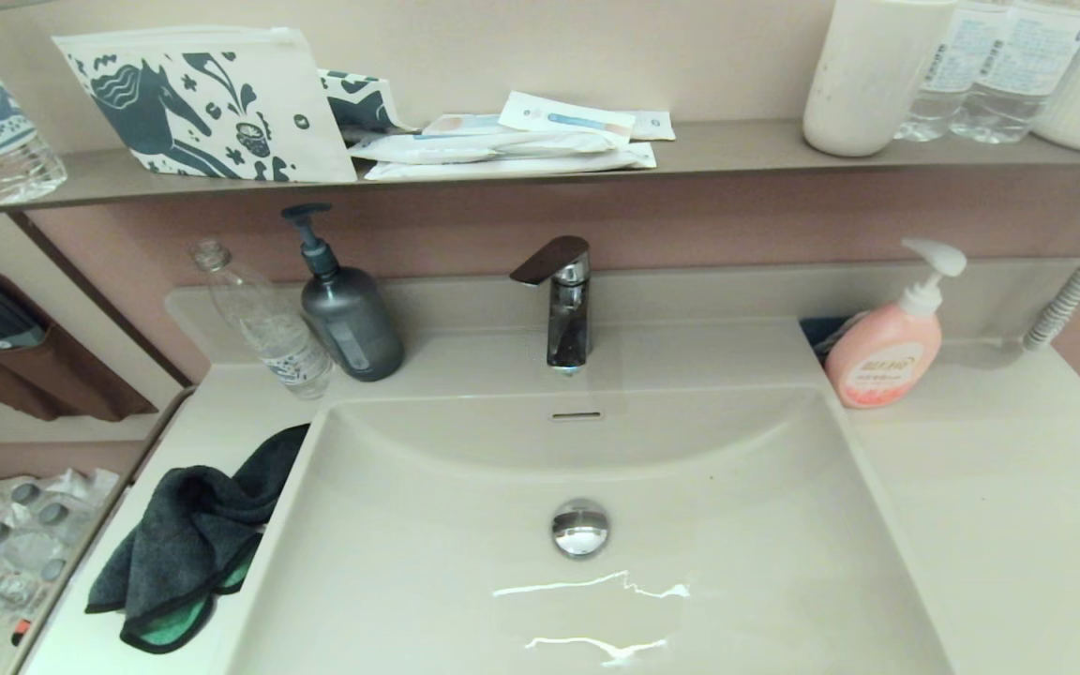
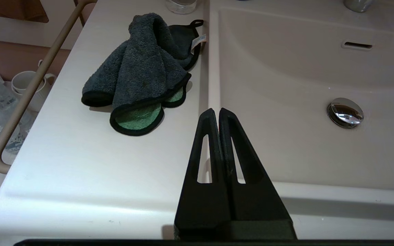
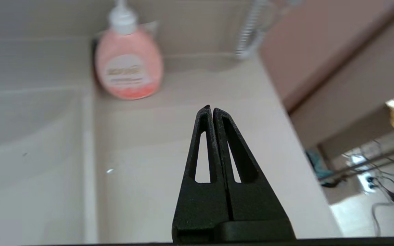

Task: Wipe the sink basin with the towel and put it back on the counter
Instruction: Pick up the cloth

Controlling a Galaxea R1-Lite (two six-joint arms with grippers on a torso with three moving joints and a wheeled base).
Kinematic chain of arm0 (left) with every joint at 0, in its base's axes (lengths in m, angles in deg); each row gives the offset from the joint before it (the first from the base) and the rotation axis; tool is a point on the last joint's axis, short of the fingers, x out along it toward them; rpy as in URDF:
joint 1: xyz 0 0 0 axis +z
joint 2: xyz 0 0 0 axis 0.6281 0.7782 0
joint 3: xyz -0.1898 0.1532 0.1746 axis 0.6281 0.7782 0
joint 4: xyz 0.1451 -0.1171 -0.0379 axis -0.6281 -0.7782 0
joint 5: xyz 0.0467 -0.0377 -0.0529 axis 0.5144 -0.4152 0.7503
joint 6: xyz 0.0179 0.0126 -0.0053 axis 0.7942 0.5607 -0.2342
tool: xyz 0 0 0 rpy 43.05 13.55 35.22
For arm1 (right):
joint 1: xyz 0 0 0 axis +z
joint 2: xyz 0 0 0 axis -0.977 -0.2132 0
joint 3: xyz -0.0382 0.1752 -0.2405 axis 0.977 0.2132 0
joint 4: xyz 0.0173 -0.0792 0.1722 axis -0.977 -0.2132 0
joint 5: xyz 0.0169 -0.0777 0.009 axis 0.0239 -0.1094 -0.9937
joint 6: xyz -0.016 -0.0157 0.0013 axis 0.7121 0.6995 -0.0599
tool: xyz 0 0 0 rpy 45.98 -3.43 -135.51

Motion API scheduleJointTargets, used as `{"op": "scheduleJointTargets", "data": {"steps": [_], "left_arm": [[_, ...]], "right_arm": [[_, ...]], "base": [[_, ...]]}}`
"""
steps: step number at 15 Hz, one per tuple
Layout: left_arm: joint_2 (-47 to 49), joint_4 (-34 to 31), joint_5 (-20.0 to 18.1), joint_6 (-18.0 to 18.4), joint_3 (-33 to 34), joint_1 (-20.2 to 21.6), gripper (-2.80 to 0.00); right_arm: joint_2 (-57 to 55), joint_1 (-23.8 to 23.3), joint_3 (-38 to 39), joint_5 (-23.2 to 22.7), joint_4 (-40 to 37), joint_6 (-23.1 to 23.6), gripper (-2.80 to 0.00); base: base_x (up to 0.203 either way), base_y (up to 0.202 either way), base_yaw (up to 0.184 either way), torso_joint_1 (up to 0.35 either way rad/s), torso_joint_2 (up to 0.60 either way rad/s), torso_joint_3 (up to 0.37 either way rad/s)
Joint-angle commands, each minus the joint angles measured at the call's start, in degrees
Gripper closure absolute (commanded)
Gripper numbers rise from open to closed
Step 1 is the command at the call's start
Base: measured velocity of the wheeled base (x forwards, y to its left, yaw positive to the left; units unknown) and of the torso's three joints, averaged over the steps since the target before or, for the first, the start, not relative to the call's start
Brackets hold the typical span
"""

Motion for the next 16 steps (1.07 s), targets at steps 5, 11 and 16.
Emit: {"op": "scheduleJointTargets", "data": {"steps": [5, 11, 16], "left_arm": [[0.1, 0.0, 0.0, -0.1, 0.0, 0.0, 0.00], [0.1, 0.0, 0.0, -0.1, 0.0, 0.0, 0.00], [0.1, 0.0, 0.0, -0.1, 0.0, 0.0, 0.00]], "right_arm": [[20.9, -2.7, -0.6, 2.8, -16.7, 0.0, 0.00], [29.5, -2.8, -2.2, 15.4, -26.4, 0.4, 0.00], [36.5, -4.4, -1.4, 17.4, -31.7, 0.5, 0.00]], "base": [[0.000, 0.000, 0.000, 0.000, 0.00, 0.000], [0.000, 0.000, 0.000, 0.000, 0.00, 0.000], [0.000, 0.000, 0.000, 0.000, 0.00, 0.000]]}}
